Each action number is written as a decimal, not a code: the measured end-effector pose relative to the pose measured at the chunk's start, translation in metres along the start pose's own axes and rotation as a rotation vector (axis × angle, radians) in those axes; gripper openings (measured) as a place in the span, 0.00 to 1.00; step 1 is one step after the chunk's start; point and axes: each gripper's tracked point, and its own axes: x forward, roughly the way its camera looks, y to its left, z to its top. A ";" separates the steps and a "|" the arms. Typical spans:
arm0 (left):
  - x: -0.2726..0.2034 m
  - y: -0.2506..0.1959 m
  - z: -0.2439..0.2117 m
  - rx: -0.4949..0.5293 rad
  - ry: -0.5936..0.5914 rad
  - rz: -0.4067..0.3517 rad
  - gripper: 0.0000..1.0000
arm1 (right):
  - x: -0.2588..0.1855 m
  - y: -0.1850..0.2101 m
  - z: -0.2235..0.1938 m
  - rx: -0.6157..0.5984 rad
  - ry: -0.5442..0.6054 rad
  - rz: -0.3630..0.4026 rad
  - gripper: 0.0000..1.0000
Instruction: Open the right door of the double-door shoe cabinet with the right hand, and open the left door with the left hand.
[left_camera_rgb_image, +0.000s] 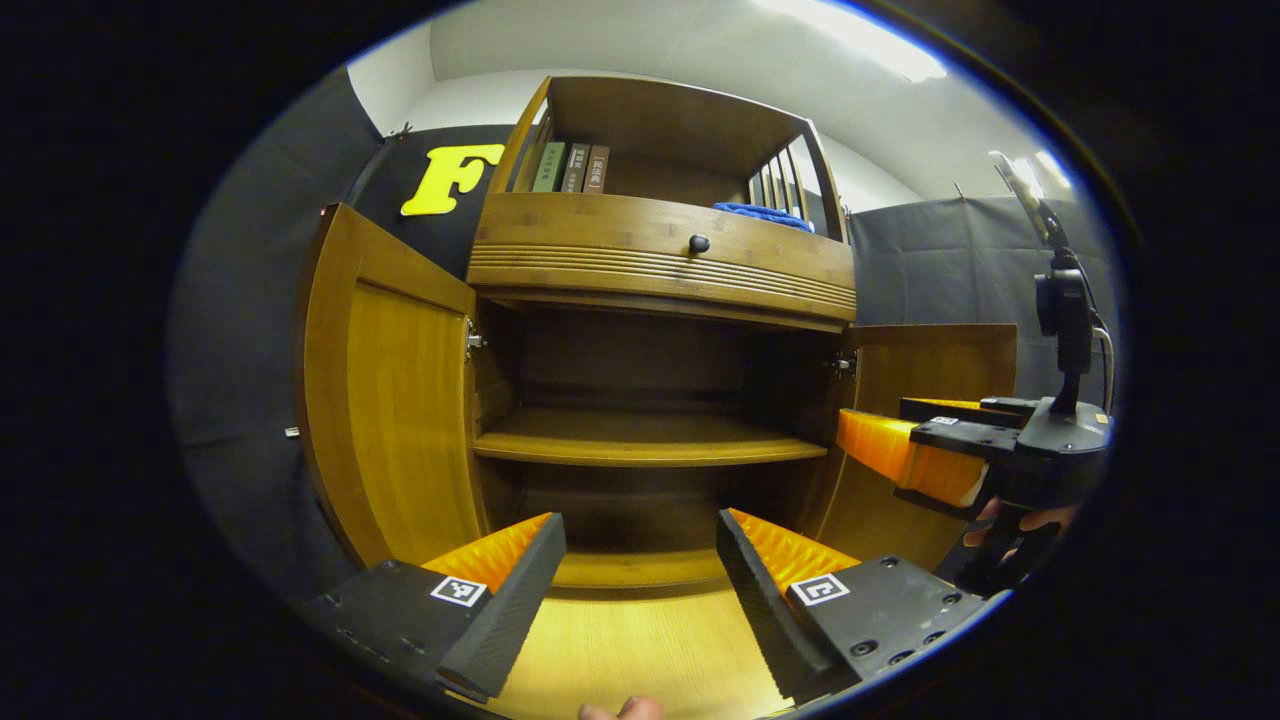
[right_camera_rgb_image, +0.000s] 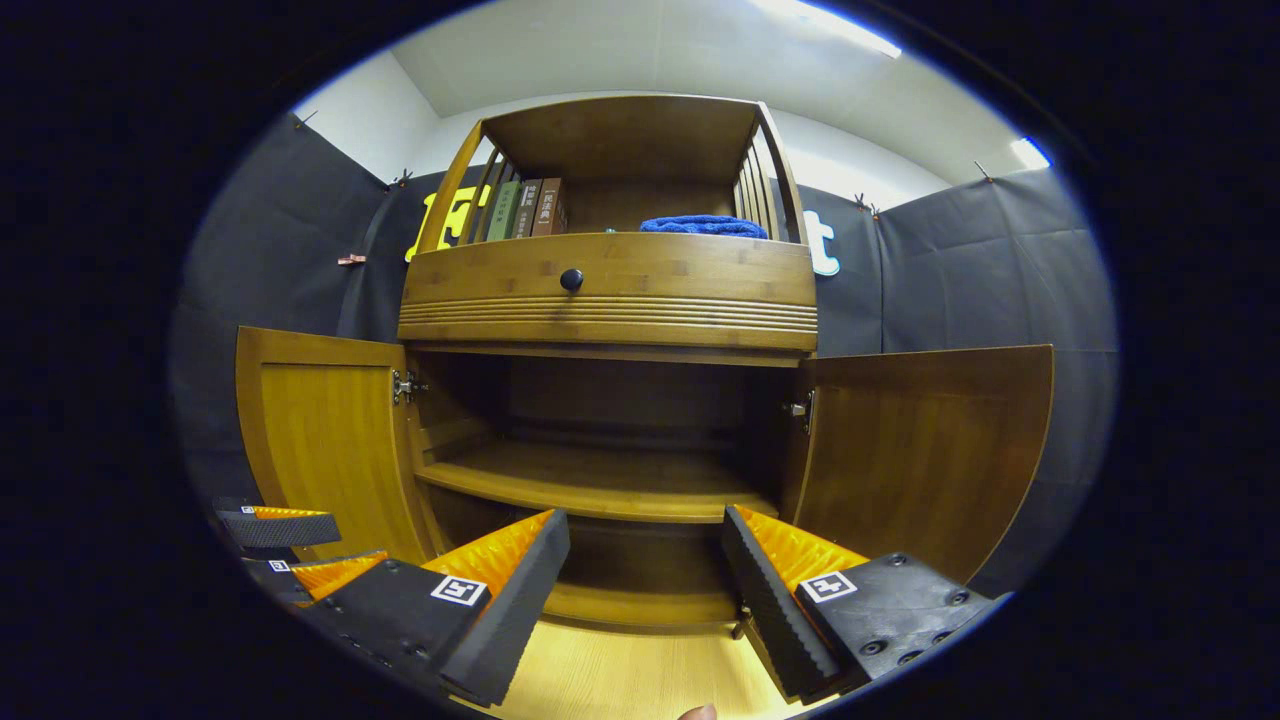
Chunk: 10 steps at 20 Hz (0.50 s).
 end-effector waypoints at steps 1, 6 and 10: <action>0.001 0.001 -0.001 0.004 0.001 0.000 0.94 | 0.000 0.001 -0.001 -0.002 0.001 0.000 0.96; 0.001 0.000 0.001 0.019 -0.009 -0.006 0.95 | -0.002 0.003 0.001 0.004 -0.011 -0.004 0.98; 0.002 -0.003 -0.001 0.026 -0.005 -0.014 0.95 | -0.003 0.000 0.004 -0.009 -0.025 -0.011 0.97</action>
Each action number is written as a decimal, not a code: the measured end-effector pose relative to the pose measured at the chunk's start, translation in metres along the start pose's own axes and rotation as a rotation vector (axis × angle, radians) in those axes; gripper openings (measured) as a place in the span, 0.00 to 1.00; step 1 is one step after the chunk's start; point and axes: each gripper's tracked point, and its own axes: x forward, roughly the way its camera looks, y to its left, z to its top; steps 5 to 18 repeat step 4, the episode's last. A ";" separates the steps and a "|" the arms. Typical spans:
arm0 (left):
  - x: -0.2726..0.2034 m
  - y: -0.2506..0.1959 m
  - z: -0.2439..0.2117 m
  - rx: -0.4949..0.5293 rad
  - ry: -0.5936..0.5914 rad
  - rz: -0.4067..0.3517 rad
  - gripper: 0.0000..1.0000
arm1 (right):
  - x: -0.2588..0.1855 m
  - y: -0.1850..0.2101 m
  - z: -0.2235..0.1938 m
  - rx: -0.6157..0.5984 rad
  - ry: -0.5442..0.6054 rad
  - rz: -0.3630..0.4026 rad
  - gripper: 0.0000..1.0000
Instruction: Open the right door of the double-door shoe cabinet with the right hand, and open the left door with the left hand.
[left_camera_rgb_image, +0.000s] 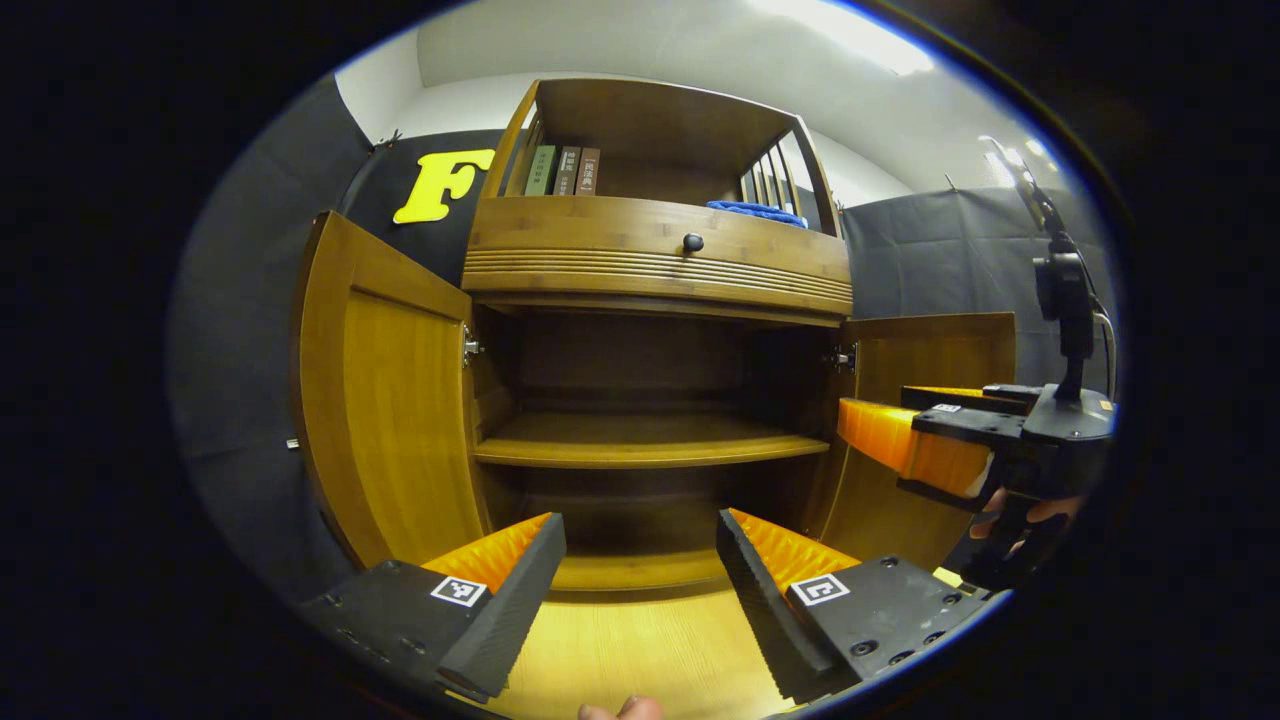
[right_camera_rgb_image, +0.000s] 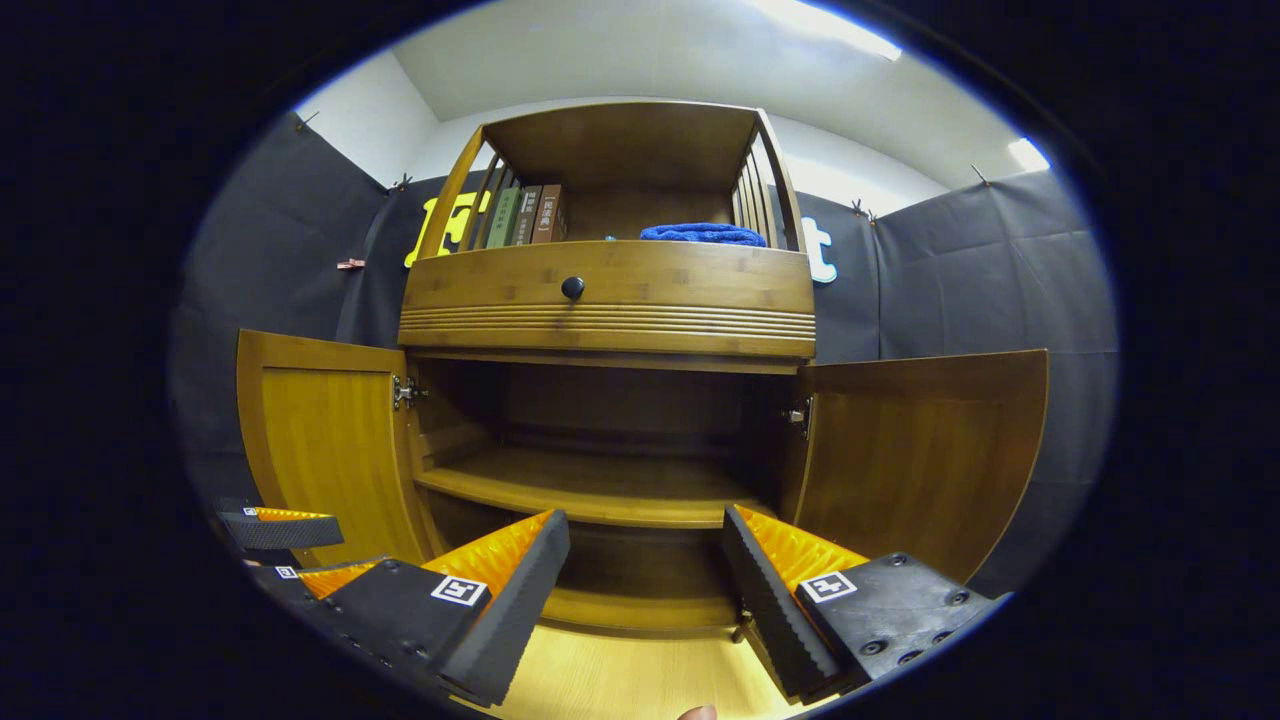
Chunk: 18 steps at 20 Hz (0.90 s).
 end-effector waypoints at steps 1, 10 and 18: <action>0.000 -0.002 0.000 -0.001 0.000 -0.003 0.95 | -0.001 -0.003 0.000 0.002 -0.003 -0.006 0.97; 0.002 -0.007 -0.002 0.008 0.001 -0.007 0.95 | -0.002 -0.009 -0.004 0.008 0.007 -0.010 0.98; 0.002 -0.007 -0.002 0.008 0.001 -0.007 0.95 | -0.002 -0.009 -0.004 0.008 0.007 -0.010 0.98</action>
